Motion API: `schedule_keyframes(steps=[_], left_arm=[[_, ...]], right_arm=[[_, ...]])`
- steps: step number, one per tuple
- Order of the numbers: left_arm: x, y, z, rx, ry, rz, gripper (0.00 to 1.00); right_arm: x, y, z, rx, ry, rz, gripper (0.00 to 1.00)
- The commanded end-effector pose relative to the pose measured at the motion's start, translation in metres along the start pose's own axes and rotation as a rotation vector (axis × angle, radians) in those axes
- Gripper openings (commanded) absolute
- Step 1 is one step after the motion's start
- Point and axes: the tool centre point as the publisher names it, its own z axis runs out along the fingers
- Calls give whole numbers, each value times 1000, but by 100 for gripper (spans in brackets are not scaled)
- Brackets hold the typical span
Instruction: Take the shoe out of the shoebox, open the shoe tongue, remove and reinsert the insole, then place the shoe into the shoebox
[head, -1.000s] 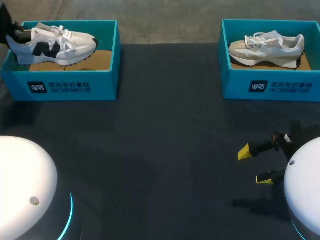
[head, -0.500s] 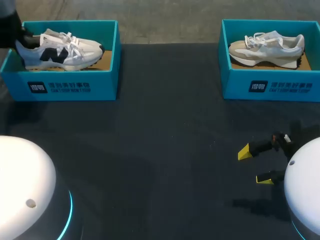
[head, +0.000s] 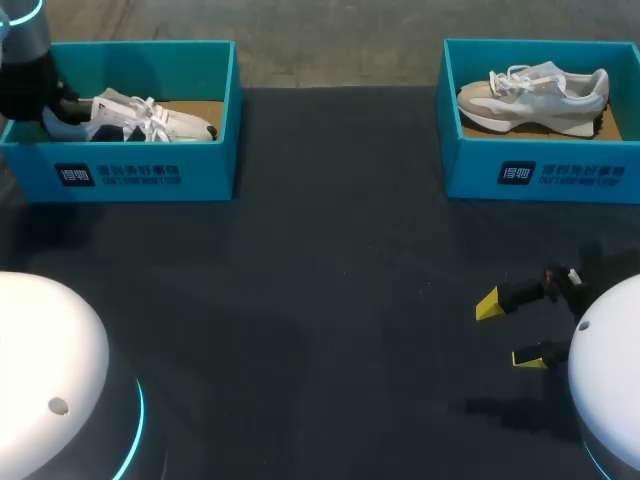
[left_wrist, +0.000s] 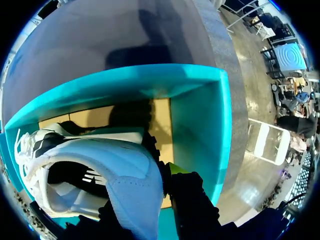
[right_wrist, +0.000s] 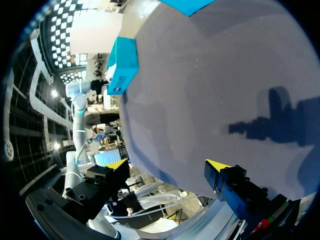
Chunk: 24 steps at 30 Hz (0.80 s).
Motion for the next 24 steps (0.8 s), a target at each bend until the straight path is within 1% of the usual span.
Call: schedule_keyframes(steps=[1, 15, 24], left_arm=[[3, -7, -2, 3, -8, 0, 0], [-6, -16, 19, 28, 23, -6, 0], [-6, -15, 28, 35, 33, -26, 0]], right_arm=[[0, -1, 0, -2, -3, 1, 100], [0, -1, 0, -2, -3, 1, 100], [0, -1, 0, -2, -3, 1, 100]])
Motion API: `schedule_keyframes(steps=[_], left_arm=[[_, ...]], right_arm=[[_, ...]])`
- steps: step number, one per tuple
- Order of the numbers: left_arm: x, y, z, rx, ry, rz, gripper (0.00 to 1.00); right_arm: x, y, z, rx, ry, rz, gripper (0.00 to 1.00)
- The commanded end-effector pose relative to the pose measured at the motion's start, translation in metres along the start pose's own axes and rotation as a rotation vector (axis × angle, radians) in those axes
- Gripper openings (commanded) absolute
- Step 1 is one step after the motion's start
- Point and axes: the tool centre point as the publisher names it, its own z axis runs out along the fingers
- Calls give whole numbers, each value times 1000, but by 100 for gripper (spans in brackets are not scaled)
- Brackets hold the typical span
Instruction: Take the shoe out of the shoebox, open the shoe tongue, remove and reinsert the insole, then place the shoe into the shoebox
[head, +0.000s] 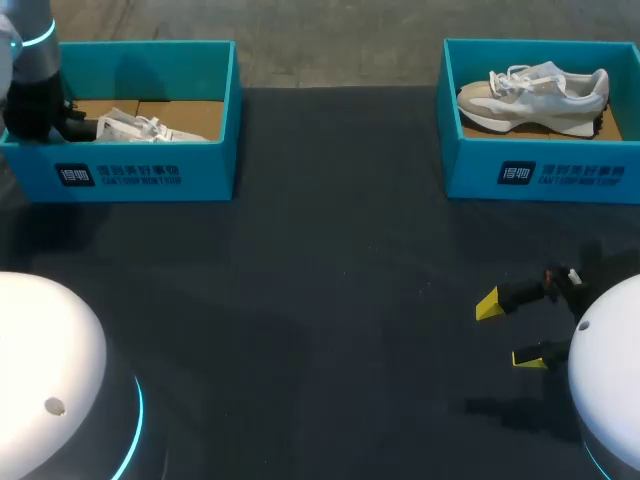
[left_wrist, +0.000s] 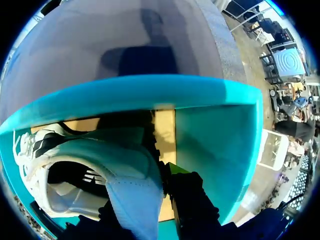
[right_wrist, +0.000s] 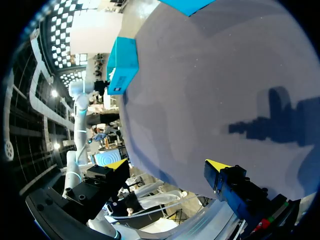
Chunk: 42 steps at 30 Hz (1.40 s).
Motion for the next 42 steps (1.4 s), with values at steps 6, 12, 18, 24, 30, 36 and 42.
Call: schedule_keyframes(steps=[6, 12, 18, 24, 30, 36, 42], left_arm=[[0, 5, 7, 2, -23, -31, 0], [1, 9, 15, -2, -48, -37, 0], [1, 10, 18, 2, -59, -21, 0], [-2, 10, 18, -3, -79, -13, 0], [-6, 9, 21, 2, -74, 0, 0], [-7, 9, 21, 1, -70, 11, 65], [0, 11, 12, -7, -98, -6, 100]], right_arm=[[0, -1, 0, -2, -3, 1, 100], [0, -1, 0, -2, -3, 1, 100], [0, -1, 0, -2, -3, 1, 100], [0, -1, 0, -2, -3, 1, 100], [0, -1, 0, -2, -3, 1, 100], [0, -1, 0, -2, -3, 1, 100], [0, -1, 0, -2, -3, 1, 100]])
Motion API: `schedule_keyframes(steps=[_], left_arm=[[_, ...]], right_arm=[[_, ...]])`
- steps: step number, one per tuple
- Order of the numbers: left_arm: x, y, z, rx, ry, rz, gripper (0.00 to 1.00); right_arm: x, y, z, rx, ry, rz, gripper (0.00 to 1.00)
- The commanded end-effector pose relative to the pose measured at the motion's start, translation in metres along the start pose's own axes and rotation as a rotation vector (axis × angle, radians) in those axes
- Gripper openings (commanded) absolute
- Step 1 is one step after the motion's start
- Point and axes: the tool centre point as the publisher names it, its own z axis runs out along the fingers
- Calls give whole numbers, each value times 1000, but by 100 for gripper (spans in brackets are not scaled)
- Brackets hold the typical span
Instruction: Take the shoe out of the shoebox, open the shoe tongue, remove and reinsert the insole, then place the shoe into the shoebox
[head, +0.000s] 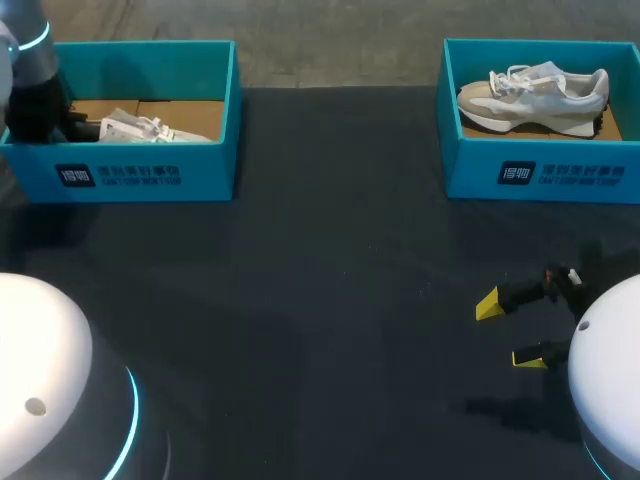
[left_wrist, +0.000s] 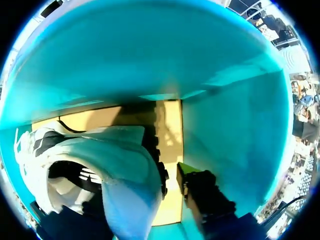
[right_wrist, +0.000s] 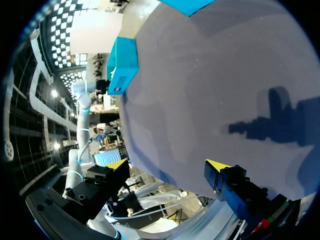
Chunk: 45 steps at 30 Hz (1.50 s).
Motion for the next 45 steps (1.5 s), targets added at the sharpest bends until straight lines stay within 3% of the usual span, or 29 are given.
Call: schedule_keyframes(steps=[1, 13, 16, 26, 38, 43, 45], left_arm=[[6, 2, -8, -8, -18, -3, 100], [7, 8, -36, -50, -35, -8, 100], [5, 10, -42, -60, -39, -10, 89], [3, 19, -54, -85, -38, -23, 92], [-3, 21, -105, -108, -66, -41, 87], [-3, 18, -132, -102, -57, -61, 90], [-3, 14, -143, -100, -43, -66, 96]], right_arm=[[0, -1, 0, -2, -3, 1, 100], [0, -1, 0, -2, -3, 1, 100], [0, -1, 0, -2, -3, 1, 100], [0, -1, 0, -2, -3, 1, 100], [0, -1, 0, -2, -3, 1, 100], [0, -1, 0, -2, -3, 1, 100], [0, -1, 0, -2, -3, 1, 100]])
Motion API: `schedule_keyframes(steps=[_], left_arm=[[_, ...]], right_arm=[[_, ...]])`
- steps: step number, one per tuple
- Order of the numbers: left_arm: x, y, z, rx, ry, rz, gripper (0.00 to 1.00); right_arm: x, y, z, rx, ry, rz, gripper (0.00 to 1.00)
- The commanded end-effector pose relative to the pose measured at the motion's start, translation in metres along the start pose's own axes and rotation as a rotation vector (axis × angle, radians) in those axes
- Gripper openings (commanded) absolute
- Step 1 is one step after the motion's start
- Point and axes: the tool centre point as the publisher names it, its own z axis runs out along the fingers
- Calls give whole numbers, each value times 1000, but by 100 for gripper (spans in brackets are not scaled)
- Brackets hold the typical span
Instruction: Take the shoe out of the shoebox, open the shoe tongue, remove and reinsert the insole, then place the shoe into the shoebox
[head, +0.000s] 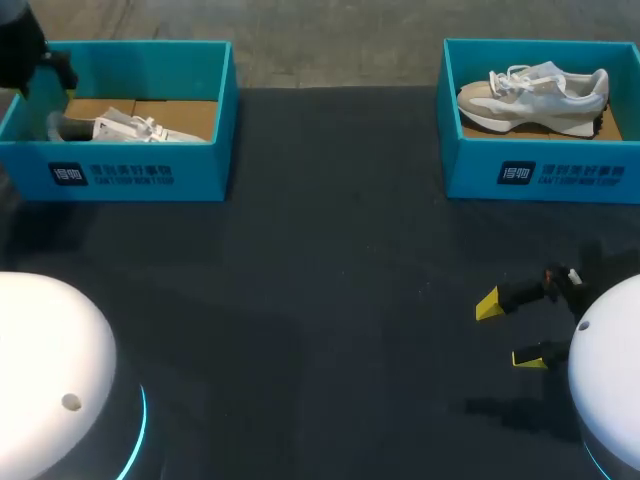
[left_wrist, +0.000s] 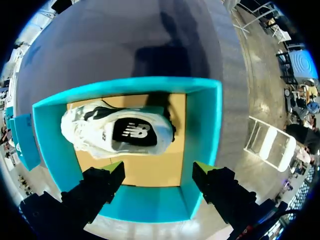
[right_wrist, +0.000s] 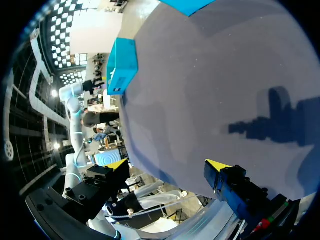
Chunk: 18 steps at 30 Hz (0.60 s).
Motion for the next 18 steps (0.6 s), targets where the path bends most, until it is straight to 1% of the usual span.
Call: schedule_keyframes(steps=[1, 4, 7, 13, 18], left_arm=[[-3, -11, -32, 1, 25, -8, 100], [-4, -16, -45, -2, 17, -16, 100], [-6, -24, -57, -22, -1, -23, 100], [-8, -37, -70, -30, 4, -37, 100], [-10, -47, -78, -17, 2, -42, 100]], right_arm=[[0, -1, 0, -2, -3, 1, 100], [0, -1, 0, -2, -3, 1, 100], [0, -1, 0, -2, -3, 1, 100], [0, -1, 0, -2, -3, 1, 100], [0, -1, 0, -2, -3, 1, 100]])
